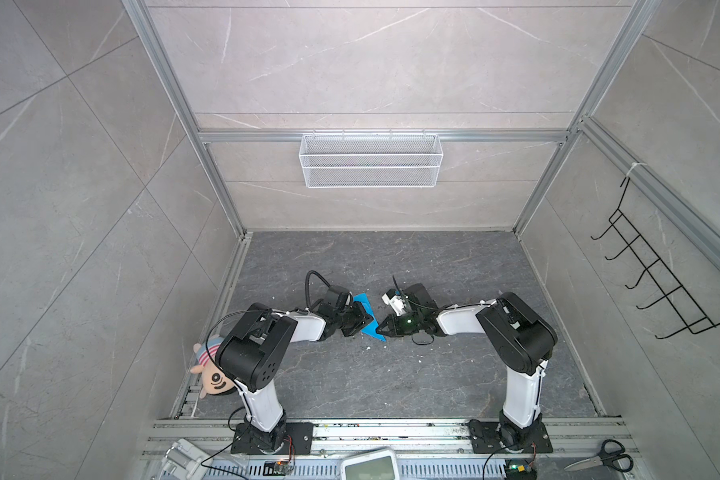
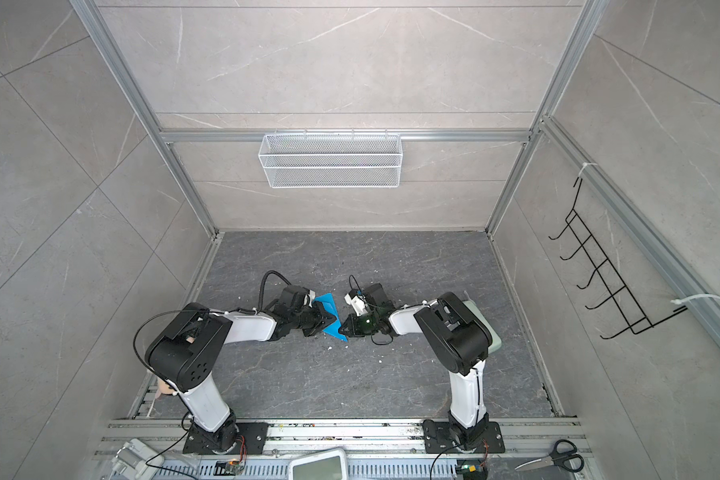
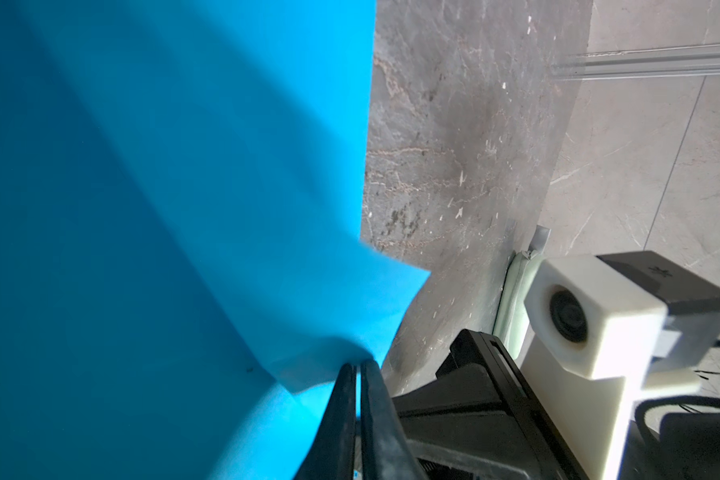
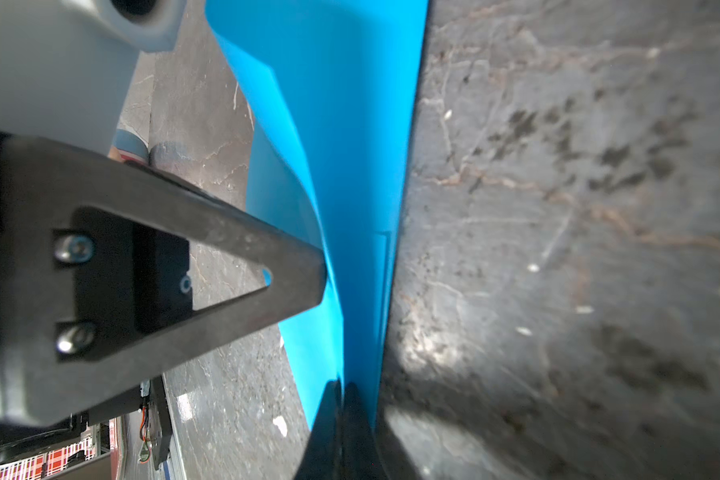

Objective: Fold a paper plane with a square sheet of paper (pick it up from the middle)

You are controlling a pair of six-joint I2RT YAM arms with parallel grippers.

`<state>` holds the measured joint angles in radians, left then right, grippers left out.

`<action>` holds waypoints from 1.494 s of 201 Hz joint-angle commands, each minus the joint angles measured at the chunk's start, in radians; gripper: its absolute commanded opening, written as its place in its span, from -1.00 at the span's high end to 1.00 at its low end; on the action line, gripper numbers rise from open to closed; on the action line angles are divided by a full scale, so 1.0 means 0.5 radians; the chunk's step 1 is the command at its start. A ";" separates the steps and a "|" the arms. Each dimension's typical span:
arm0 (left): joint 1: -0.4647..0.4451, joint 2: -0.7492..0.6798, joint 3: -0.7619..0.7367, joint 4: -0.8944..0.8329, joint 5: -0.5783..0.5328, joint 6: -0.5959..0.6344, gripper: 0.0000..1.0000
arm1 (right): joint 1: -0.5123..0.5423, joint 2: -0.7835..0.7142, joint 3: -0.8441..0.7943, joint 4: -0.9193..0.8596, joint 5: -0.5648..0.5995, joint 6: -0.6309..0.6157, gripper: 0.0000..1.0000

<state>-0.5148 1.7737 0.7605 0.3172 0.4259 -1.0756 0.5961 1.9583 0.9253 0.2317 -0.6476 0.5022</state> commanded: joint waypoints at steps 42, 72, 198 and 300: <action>0.026 0.068 0.072 -0.109 -0.030 0.082 0.81 | 0.011 0.124 -0.037 -0.290 0.121 -0.001 0.84; 0.027 0.087 0.071 -0.130 -0.046 0.077 0.81 | 0.011 0.124 -0.029 -0.301 0.120 -0.003 0.83; 0.058 0.143 -0.006 -0.193 -0.149 -0.006 0.84 | -0.011 -0.308 -0.102 -0.278 0.154 0.116 0.47; 0.061 0.150 -0.027 -0.174 -0.127 0.005 0.85 | 0.011 0.025 0.238 -0.304 -0.024 0.251 0.87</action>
<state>-0.4973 1.8103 0.7734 0.2924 0.4240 -1.0740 0.5953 1.9224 1.0039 0.1188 -0.6483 0.6083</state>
